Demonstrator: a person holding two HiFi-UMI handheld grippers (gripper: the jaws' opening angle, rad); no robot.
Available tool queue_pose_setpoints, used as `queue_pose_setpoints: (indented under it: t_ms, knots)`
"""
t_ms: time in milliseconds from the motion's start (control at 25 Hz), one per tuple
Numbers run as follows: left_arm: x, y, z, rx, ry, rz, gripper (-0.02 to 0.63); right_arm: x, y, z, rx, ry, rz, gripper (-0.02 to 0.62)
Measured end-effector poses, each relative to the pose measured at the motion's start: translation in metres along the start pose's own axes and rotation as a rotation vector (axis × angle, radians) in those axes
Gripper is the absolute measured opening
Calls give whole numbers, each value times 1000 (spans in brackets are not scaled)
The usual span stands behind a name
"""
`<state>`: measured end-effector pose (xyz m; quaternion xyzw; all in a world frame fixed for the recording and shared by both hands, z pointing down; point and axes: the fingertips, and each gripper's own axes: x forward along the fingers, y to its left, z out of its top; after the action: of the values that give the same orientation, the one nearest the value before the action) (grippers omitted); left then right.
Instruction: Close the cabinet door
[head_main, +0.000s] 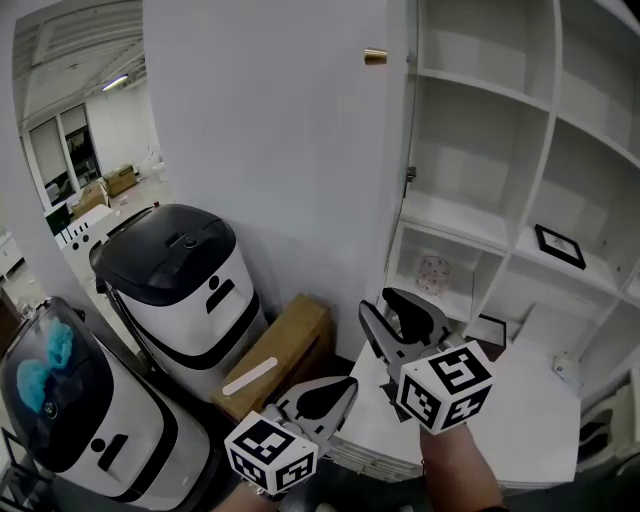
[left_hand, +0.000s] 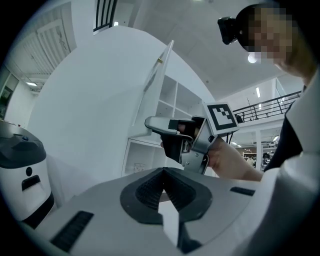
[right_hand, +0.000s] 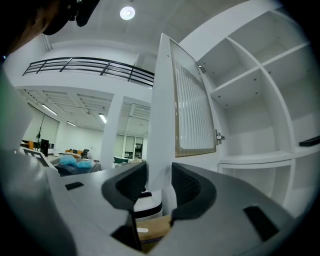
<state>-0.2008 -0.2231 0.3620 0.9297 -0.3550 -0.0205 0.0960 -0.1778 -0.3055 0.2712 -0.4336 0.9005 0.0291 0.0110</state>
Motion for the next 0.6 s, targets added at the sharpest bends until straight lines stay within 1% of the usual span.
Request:
queue_pose_setpoints:
  t_ms: [280,360,440,600]
  knots:
    - [23,-26,-6,3,21,-74,2,-38,-30,0,11,7,-57,148]
    - [29,-35,-8,4,29,-100,2,-49,-38,0,13,7,-76,127]
    - [36,-43,-11,4,35,-124,2,-59,-47,0,2,8,-104,85]
    - [48,-59,-14,3,45,-171,2,-78,-74,-2,-8,11,-196,69]
